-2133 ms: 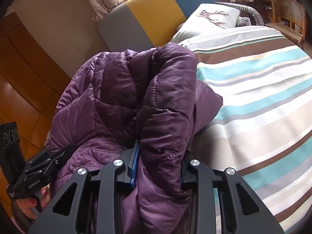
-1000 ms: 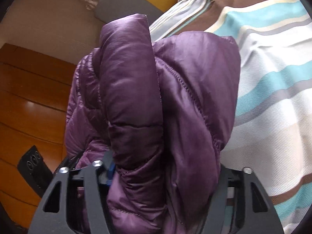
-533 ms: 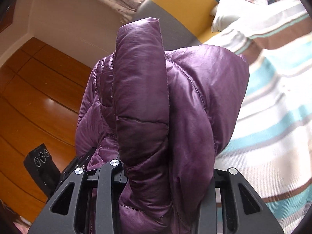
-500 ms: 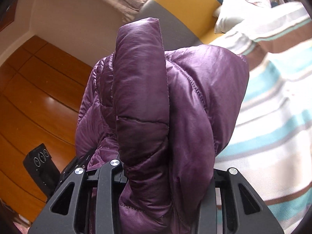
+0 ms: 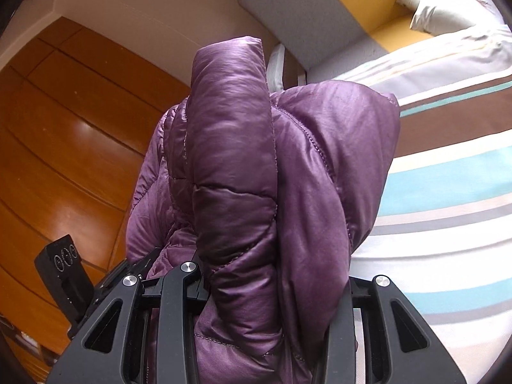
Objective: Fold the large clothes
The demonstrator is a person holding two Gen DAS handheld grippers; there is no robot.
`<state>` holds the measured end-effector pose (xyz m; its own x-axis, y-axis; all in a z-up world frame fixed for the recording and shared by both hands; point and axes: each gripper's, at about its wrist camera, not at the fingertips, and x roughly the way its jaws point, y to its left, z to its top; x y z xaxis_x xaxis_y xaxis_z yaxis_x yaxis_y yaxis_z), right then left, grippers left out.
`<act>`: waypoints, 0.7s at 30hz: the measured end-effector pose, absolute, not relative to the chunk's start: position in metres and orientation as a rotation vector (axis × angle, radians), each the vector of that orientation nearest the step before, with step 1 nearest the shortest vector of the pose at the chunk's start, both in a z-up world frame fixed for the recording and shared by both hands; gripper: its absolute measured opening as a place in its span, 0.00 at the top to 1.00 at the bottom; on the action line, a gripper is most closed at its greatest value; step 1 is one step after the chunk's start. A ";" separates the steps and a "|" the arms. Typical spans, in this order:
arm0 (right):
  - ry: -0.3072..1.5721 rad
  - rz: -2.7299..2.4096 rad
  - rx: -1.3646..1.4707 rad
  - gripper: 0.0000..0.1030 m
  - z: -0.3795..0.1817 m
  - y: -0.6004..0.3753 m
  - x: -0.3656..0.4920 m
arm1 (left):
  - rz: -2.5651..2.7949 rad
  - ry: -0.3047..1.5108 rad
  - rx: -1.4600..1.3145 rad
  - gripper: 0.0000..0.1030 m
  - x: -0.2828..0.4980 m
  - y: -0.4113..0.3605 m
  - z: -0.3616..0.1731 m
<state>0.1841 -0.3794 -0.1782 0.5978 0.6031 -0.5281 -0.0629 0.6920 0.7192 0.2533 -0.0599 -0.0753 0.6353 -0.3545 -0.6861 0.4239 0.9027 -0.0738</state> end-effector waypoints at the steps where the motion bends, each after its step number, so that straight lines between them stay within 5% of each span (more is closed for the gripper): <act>1: 0.862 0.420 0.709 0.66 -0.183 -0.375 0.189 | -0.429 0.766 0.095 0.59 0.258 -0.054 -0.082; 6: 0.899 0.296 0.572 0.52 -0.208 -0.343 0.219 | -0.390 0.766 0.068 0.52 0.273 -0.043 -0.107; 11: 0.896 0.275 0.583 0.50 -0.217 -0.346 0.215 | -0.348 0.755 0.076 0.47 0.272 -0.048 -0.117; 15: 0.918 0.240 0.627 0.36 -0.207 -0.350 0.204 | -0.320 0.752 0.066 0.32 0.259 -0.044 -0.107; 21: 0.838 0.208 0.703 0.36 -0.176 -0.368 0.178 | -0.241 0.728 0.067 0.09 0.227 -0.032 -0.081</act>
<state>0.1784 -0.3683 -0.1757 0.6642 0.4330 -0.6094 0.0976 0.7580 0.6450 0.2265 -0.0318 -0.0808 0.7200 -0.1945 -0.6661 0.2412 0.9702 -0.0226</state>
